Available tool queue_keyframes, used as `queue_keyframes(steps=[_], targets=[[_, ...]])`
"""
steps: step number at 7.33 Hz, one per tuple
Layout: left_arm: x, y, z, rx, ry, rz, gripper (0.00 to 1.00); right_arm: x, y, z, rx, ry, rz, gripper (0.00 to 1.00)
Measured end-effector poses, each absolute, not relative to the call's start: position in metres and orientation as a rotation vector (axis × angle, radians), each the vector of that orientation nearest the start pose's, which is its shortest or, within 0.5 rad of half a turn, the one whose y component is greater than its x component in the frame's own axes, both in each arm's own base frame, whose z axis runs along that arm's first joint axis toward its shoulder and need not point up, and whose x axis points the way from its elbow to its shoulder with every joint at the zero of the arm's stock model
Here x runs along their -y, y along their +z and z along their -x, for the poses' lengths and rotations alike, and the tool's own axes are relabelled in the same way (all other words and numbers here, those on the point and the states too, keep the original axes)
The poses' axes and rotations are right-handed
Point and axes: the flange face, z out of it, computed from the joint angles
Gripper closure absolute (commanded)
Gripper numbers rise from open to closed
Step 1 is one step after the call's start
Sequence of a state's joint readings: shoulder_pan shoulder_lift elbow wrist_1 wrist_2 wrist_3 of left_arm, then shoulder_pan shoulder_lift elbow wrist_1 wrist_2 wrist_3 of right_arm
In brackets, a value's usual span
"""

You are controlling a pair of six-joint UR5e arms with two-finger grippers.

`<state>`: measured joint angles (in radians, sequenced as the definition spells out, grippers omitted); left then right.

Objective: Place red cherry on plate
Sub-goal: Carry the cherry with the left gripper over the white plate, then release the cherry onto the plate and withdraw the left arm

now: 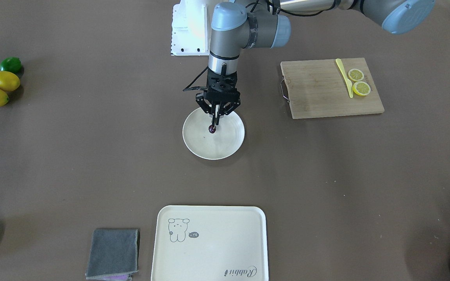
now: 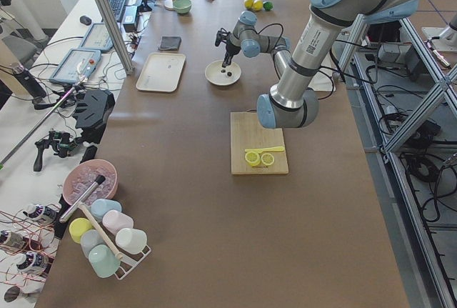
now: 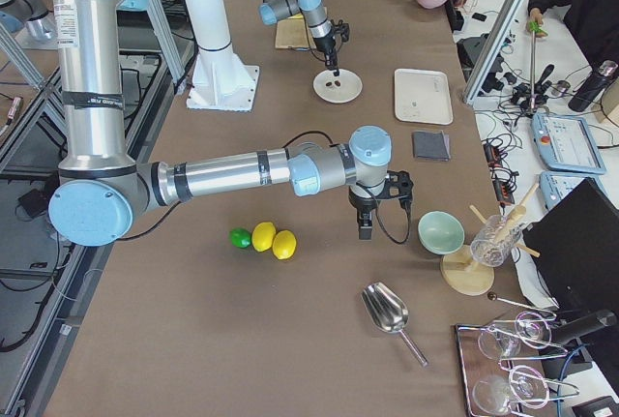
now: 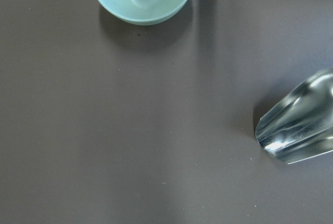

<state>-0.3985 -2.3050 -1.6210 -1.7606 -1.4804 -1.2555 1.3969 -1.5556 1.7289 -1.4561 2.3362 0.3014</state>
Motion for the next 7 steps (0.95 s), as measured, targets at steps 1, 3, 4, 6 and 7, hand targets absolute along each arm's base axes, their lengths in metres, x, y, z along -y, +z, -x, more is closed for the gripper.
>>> queue_keyframes(steps=[1,3,4,6,7], targets=[[0.403,0.174,-0.591,-0.87,-0.136,-0.452,0.02,0.512,0.563,0.023,0.802,0.008,-0.086,0.0],[0.407,0.164,-0.574,-0.849,-0.061,-0.55,0.02,0.506,0.571,0.017,0.798,-0.011,-0.089,0.0],[0.42,0.159,-0.548,-0.825,0.014,-0.624,0.02,0.503,0.577,0.01,0.794,-0.021,-0.093,0.0],[0.483,0.171,-0.466,-0.801,0.019,-0.661,0.02,0.496,0.59,-0.002,0.787,-0.035,-0.096,0.0],[0.514,0.198,-0.408,-0.8,0.014,-0.656,0.02,0.491,0.596,-0.009,0.784,-0.036,-0.096,0.0]])
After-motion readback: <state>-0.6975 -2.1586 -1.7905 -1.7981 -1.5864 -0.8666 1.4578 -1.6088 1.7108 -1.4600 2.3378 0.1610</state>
